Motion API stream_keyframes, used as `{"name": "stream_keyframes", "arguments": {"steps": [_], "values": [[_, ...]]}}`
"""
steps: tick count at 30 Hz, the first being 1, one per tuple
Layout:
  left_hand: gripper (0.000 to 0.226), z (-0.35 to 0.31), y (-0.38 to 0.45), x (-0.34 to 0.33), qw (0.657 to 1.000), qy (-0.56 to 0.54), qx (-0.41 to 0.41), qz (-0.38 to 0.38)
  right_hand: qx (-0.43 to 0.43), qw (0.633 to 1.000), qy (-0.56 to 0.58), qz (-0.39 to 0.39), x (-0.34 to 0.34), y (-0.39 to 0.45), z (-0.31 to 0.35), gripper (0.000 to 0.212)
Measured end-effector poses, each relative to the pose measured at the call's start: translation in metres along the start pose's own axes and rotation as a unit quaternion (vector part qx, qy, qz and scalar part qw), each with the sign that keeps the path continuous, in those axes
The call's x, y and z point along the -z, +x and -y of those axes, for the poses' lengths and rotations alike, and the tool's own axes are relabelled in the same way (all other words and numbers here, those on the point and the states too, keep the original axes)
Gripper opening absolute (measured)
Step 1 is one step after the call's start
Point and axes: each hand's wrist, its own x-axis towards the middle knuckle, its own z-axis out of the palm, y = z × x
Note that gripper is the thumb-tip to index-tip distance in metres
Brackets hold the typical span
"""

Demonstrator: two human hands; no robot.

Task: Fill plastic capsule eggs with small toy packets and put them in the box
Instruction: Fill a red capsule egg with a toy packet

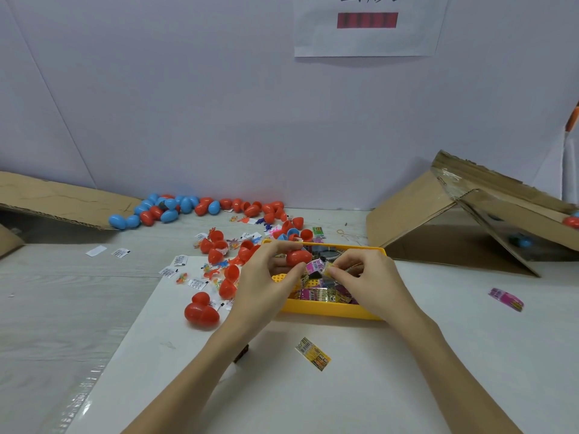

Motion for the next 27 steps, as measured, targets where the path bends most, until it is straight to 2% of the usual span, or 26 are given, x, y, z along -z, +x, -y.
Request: {"name": "stream_keyframes", "arguments": {"steps": [6, 12, 16, 22, 27], "values": [[0.020, -0.002, -0.001, -0.001, 1.000, 0.002, -0.012, 0.003, -0.046, 0.988, 0.149, -0.011, 0.002, -0.001, 0.001, 0.005], [0.021, -0.003, -0.002, 0.000, 0.999, -0.008, -0.040, 0.030, -0.086, 0.948, 0.305, 0.019, 0.003, -0.003, 0.008, 0.008], [0.022, -0.005, -0.003, 0.000, 0.998, -0.023, -0.050, 0.034, -0.086, 0.943, 0.321, 0.028, 0.001, -0.005, 0.011, 0.014], [0.022, -0.006, -0.003, 0.000, 0.998, -0.035, -0.050, 0.016, -0.052, 0.965, 0.257, -0.029, -0.001, -0.005, 0.008, 0.014], [0.022, -0.005, -0.004, -0.002, 0.999, -0.011, -0.046, 0.019, -0.054, 0.961, 0.272, 0.008, -0.004, -0.007, 0.011, 0.010]]}}
